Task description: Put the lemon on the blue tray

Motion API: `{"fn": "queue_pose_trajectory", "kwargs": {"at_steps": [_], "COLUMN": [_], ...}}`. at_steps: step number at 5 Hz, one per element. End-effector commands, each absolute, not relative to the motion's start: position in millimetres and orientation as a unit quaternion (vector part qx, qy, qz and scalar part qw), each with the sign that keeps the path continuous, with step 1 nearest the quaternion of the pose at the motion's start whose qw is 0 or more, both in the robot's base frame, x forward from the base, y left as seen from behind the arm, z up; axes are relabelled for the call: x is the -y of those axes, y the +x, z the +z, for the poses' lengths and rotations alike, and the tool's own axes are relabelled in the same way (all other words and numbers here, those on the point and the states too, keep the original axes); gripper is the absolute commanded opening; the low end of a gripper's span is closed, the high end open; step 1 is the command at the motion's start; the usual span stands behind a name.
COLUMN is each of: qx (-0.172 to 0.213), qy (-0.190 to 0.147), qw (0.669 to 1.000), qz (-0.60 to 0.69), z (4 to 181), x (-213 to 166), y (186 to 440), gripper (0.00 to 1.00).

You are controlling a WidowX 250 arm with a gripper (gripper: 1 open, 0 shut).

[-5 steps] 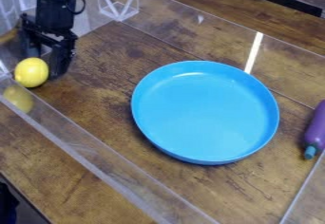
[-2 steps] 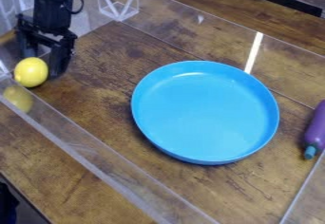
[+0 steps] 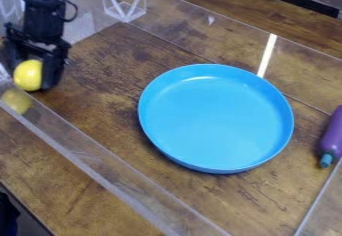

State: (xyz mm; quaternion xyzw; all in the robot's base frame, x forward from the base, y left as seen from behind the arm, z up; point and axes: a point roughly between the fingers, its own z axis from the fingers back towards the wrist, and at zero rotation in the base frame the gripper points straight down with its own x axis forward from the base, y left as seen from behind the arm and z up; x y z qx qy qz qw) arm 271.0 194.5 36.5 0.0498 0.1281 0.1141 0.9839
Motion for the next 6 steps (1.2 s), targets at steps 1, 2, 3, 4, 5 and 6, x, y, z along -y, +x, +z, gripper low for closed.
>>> {"fn": "queue_pose_trajectory", "kwargs": {"at_steps": [1, 2, 3, 4, 5, 6], "qx": [-0.097, -0.099, -0.102, -0.101, -0.099, -0.096], "qy": [0.064, 0.067, 0.064, 0.062, 0.064, 0.065], "qw": [0.988, 0.99, 0.989, 0.987, 0.989, 0.991], "qz": [0.1, 0.075, 0.091, 0.107, 0.088, 0.069], "z": [49.8, 37.9, 41.0, 48.7, 53.9, 59.3], "x": [-196, -192, -189, -184, -179, -175], "y": [273, 279, 281, 282, 280, 277], "gripper": [1.0, 1.0, 0.0, 0.0, 0.0, 0.0]}}
